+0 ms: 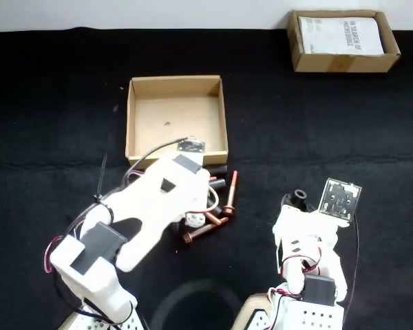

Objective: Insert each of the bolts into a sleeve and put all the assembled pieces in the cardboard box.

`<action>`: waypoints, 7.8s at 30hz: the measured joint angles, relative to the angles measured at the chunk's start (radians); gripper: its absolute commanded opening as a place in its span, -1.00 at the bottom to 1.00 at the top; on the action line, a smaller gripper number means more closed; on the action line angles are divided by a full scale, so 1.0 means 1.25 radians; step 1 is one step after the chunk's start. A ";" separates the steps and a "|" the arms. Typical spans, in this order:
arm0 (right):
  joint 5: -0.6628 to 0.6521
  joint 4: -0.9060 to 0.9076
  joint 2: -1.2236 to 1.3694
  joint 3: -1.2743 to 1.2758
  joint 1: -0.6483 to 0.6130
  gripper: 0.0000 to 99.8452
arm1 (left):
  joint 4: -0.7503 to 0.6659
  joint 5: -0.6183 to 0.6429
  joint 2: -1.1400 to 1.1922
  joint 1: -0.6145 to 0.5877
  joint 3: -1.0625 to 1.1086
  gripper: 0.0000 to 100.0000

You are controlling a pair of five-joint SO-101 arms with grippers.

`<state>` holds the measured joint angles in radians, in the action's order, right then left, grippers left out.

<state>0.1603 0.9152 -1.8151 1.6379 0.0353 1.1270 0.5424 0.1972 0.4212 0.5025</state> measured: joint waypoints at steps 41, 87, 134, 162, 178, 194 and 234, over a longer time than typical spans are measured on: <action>0.000 0.000 0.000 0.000 -0.070 -0.99 | 0.130 0.056 -0.168 -0.211 -0.123 -0.50; -0.005 -0.043 0.000 0.022 -0.070 -0.99 | -0.126 0.025 0.045 -0.252 -0.130 -0.98; -0.080 -0.034 -0.001 -0.189 -0.234 -0.99 | -0.464 -0.161 -1.547 -0.188 0.781 -0.98; -0.055 -0.301 -0.001 0.025 -0.342 -0.99 | -0.673 -0.292 -1.063 0.119 0.457 -0.98; -0.053 -0.301 -0.001 0.025 -0.342 -0.99 | -0.899 -0.265 -0.766 0.153 0.371 -0.98; -0.053 -0.301 -0.001 0.025 -0.342 -0.99 | -0.854 -0.260 -0.766 0.189 0.339 -0.98; -0.053 -0.284 -0.001 0.025 -0.344 -0.99 | -0.854 -0.196 -0.760 0.183 0.453 -0.97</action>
<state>0.0944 0.5608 -1.8167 1.6686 -0.3943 0.0591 0.2969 -0.7526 0.6498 1.0687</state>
